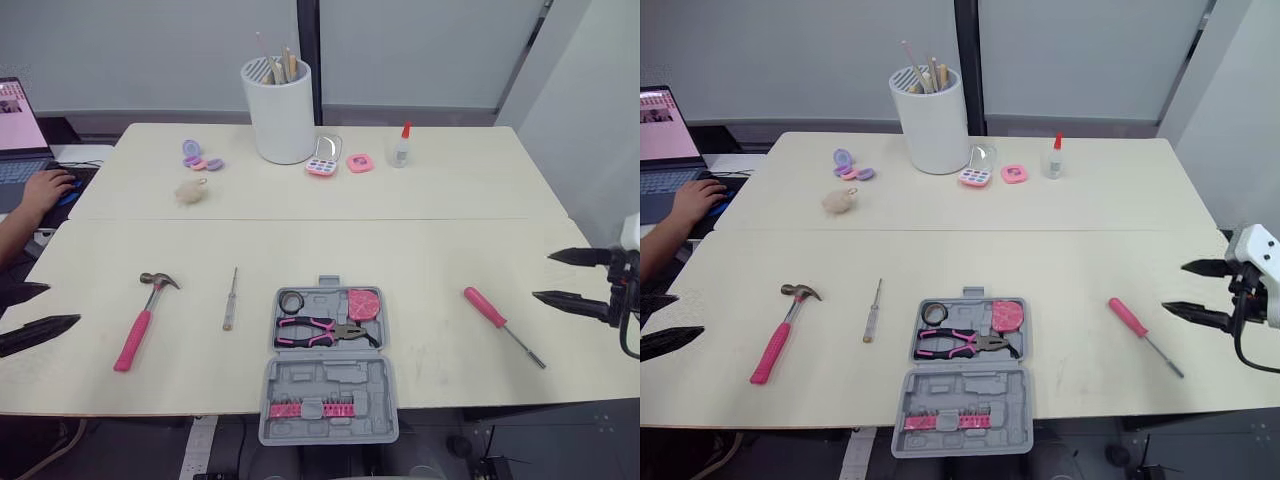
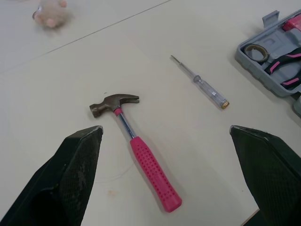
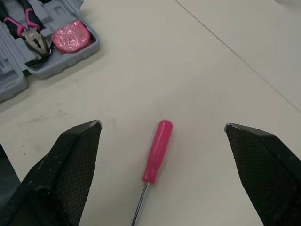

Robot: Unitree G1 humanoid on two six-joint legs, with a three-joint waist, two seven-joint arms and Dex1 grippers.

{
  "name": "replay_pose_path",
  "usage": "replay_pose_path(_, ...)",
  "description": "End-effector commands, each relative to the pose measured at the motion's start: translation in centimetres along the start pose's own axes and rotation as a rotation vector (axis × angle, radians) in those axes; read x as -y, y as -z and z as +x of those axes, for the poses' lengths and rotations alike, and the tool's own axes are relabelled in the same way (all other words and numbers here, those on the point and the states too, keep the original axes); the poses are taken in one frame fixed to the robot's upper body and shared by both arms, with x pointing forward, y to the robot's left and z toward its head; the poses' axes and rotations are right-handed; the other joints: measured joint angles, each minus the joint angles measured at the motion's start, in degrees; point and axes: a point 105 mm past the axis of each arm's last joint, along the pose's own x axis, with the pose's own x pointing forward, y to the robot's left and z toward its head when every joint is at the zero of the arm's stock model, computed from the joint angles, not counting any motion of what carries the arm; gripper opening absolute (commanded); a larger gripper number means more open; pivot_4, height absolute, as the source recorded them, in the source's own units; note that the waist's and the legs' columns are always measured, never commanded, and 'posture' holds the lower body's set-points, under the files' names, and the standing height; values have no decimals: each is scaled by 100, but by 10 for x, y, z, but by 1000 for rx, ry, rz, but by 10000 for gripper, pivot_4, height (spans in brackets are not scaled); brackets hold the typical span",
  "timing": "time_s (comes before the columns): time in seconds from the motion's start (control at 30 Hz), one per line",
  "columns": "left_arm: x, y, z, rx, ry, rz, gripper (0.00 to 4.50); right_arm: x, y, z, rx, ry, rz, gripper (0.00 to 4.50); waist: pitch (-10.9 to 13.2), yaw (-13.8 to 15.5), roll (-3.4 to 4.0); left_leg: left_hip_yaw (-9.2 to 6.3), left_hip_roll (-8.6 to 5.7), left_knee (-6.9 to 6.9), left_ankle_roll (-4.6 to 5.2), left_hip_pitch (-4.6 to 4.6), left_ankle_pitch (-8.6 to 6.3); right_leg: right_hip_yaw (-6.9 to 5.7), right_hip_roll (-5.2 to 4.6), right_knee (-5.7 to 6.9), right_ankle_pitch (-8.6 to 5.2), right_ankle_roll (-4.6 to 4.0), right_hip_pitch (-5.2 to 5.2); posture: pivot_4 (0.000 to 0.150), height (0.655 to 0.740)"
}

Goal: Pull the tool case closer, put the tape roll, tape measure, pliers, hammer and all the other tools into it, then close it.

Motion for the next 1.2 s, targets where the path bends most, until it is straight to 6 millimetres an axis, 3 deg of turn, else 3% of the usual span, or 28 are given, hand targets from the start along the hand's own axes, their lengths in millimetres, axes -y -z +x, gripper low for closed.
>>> replay_pose_path(0.03,-13,-6,-11,-4,-51,31,45000,7,2,-12,1,45,41,44627,1,3,1,0,-1,0,0,-1,0,0,0,0,0,0,0,1500,7400)
replay_pose_path(0.67,-18,2,2,-42,-74,68,45000,10,1,-8,-31,72,-20,44627,0,-3,1,9,0,-2,-1,-1,-1,6,-2,1,1,-2,-2,1500,7400)
replay_pose_path(0.73,-7,-3,12,-20,-35,98,45000,4,-5,0,-24,50,-56,44627,1,-6,2,9,0,-2,-1,-1,-1,6,-3,2,2,-3,-2,1500,7400)
replay_pose_path(0.8,16,-9,28,-9,47,142,45000,-7,-11,14,-14,8,-110,44627,0,-20,4,11,0,-2,-1,-1,-1,8,-7,2,4,-6,-2,1500,7400)
replay_pose_path(0.87,36,-11,41,-3,101,167,41026,-14,-15,25,-8,-18,-144,45000,-1,-23,0,8,0,-1,-2,-2,-1,6,-9,3,4,-6,1,1500,7400)
replay_pose_path(0.97,71,-9,64,-23,204,222,32442,-30,-16,46,-38,-85,-232,38839,-4,-25,-4,3,-2,1,-2,-4,-1,5,-7,3,4,-5,1,1500,7400)
replay_pose_path(1.07,102,-8,87,-17,284,254,22308,-49,-16,70,-68,-155,-337,27998,-4,-16,0,4,-5,2,-2,-2,-1,8,-9,3,2,-1,4,1500,7400)
replay_pose_path(1.2,133,2,112,-63,360,314,9019,-74,-23,104,-52,-212,-396,17742,-4,-34,-1,0,-3,4,-2,-2,-1,10,0,3,2,-1,4,1500,7400)
